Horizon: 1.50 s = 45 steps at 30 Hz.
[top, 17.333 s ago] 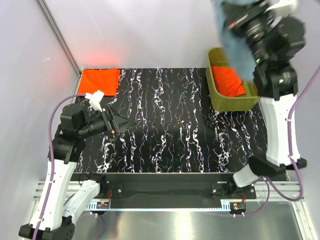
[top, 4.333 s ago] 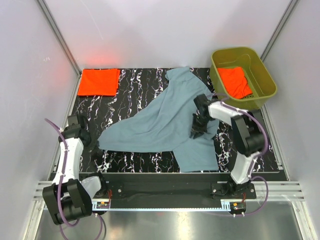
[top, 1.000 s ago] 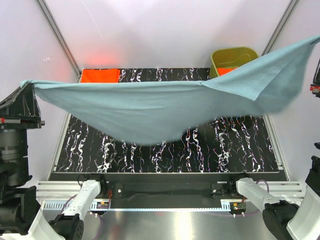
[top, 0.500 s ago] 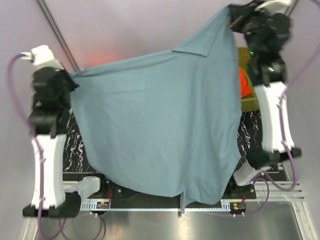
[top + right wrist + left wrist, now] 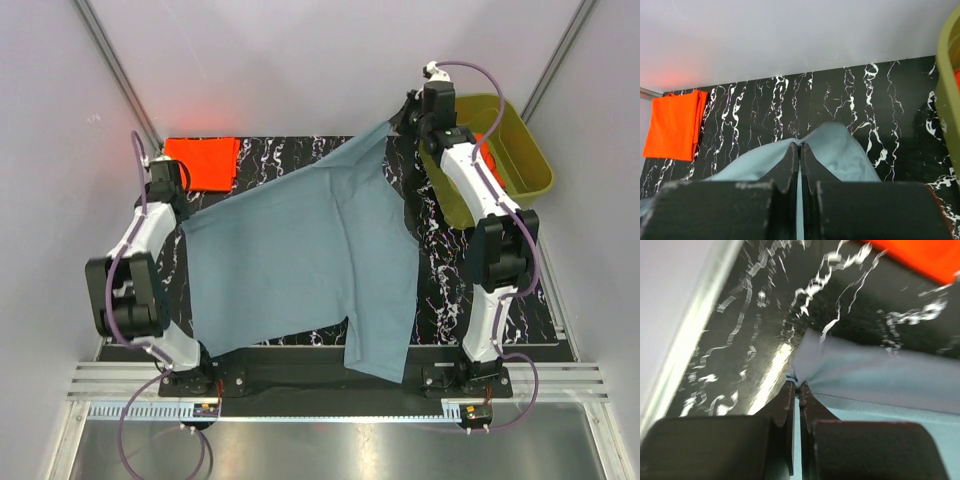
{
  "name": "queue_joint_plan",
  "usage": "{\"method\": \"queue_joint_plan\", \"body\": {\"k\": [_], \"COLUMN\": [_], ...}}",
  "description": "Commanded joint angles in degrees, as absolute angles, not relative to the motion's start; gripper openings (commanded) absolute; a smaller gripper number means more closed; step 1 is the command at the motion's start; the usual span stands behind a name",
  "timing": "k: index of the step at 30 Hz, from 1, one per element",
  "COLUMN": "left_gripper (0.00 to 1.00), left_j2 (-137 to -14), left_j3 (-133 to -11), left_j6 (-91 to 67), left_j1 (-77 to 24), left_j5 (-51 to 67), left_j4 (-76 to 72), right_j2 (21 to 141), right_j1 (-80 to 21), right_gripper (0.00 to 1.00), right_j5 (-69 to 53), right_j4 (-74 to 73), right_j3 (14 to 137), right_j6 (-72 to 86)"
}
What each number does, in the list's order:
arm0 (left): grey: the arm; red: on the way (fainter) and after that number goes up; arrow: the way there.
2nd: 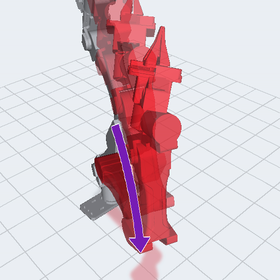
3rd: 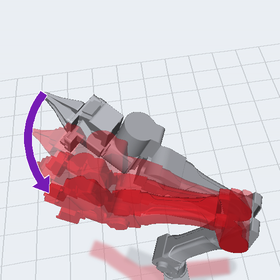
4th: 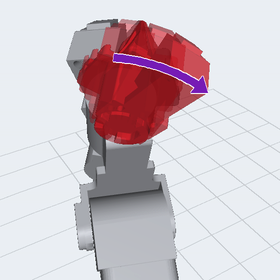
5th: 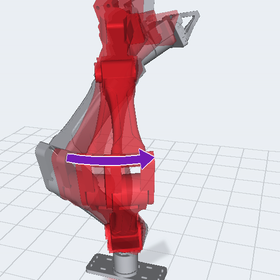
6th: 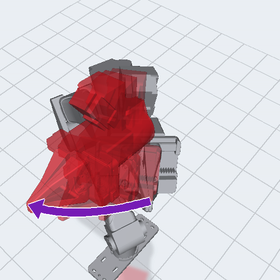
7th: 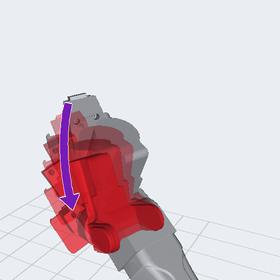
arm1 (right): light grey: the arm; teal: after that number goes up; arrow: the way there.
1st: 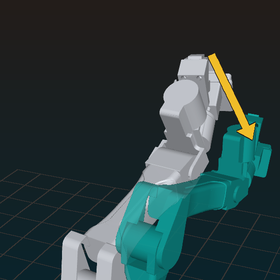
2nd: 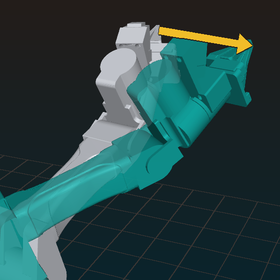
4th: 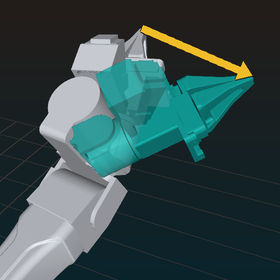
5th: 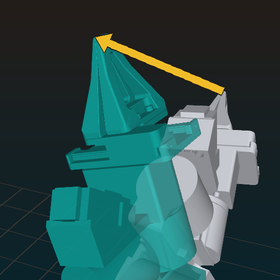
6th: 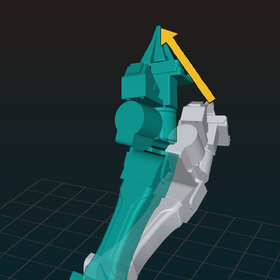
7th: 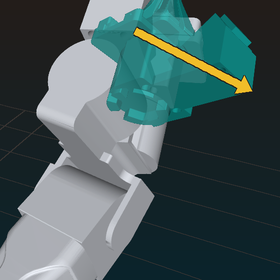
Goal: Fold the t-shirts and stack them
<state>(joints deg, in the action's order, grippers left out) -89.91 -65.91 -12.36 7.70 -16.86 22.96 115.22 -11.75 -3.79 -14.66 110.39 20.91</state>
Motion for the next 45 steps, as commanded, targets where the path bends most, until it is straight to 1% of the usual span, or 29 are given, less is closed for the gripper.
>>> {"method": "queue_joint_plan", "body": {"k": [1, 7, 10, 12, 15, 18, 19, 21, 22, 23, 26, 27, 29, 31, 33, 39, 45], "left_gripper": [0.00, 0.00, 0.00, 0.00, 0.00, 0.00, 0.00, 0.00, 0.00, 0.00, 0.00, 0.00, 0.00, 0.00, 0.00, 0.00, 0.00], "left_j2": [-95.17, -95.02, -94.14, -93.26, -88.87, -81.67, -77.65, -73.32, -69.30, -67.52, -60.75, -58.56, -57.31, -56.87, -56.43, -53.36, -50.89], "left_j3": [-70.48, -69.26, -68.91, -69.26, -70.31, -72.50, -74.25, -76.19, -78.12, -79.27, -84.36, -88.03, -92.61, -100.43, -106.75, -117.57, -124.70], "left_j6": [-11.69, -13.71, -14.15, -14.06, -14.76, -17.56, -18.45, -21.87, -23.02, -25.38, -28.38, -28.56, -27.08, -25.67, -23.74, -20.92, -17.41], "left_j1": [8.44, 12.12, 12.57, 12.57, 12.57, 12.57, 12.57, 12.48, 12.48, 12.48, 12.48, 12.48, 12.48, 12.22, 10.65, 5.63, 0.36], "left_j5": [-15.99, -15.03, -13.89, -12.49, -9.59, -7.21, -4.94, -2.04, 1.81, 3.15, 5.19, 5.10, 5.36, 6.07, 4.84, 0.45, -6.67], "left_j4": [17.32, 17.14, 17.23, 18.36, 20.56, 23.37, 23.99, 25.14, 25.05, 25.14, 25.05, 24.96, 25.05, 26.27, 27.15, 28.39, 29.36], "right_j2": [114.17, 115.57, 115.93, 115.23, 111.63, 105.57, 103.99, 99.77, 97.15, 95.99, 91.95, 90.98, 87.99, 84.75, 82.37, 74.36, 68.57], "right_j1": [-12.30, -12.30, -12.30, -12.30, -12.04, -11.78, -11.69, -11.60, -11.60, -11.60, -11.51, -11.51, -11.60, -11.60, -11.69, -11.51, -11.60], "right_gripper": [0.00, 0.00, 0.00, 0.00, 0.00, 0.00, 0.00, 0.00, 0.00, 0.00, 0.00, 0.00, 0.00, 0.00, 0.00, 0.00, 0.00], "right_j5": [-5.00, -6.50, -7.29, -5.72, -3.08, 1.30, 1.93, 4.39, 4.92, 5.79, 6.85, 6.94, 7.21, 6.60, 5.89, 1.94, -3.86], "right_j4": [-7.47, -8.61, -9.40, -11.93, -14.66, -15.64, -15.73, -15.91, -15.73, -15.82, -15.73, -15.73, -15.73, -15.47, -14.51, -12.48, -8.80], "right_j3": [110.92, 111.53, 111.88, 112.85, 115.22, 117.15, 117.68, 119.79, 120.58, 122.33, 126.02, 126.99, 129.45, 130.95, 131.48, 131.92, 132.89], "right_j6": [20.57, 20.13, 20.39, 20.56, 20.13, 20.13, 19.87, 19.16, 18.81, 18.55, 17.49, 17.40, 17.14, 16.96, 17.57, 17.58, 19.77]}}
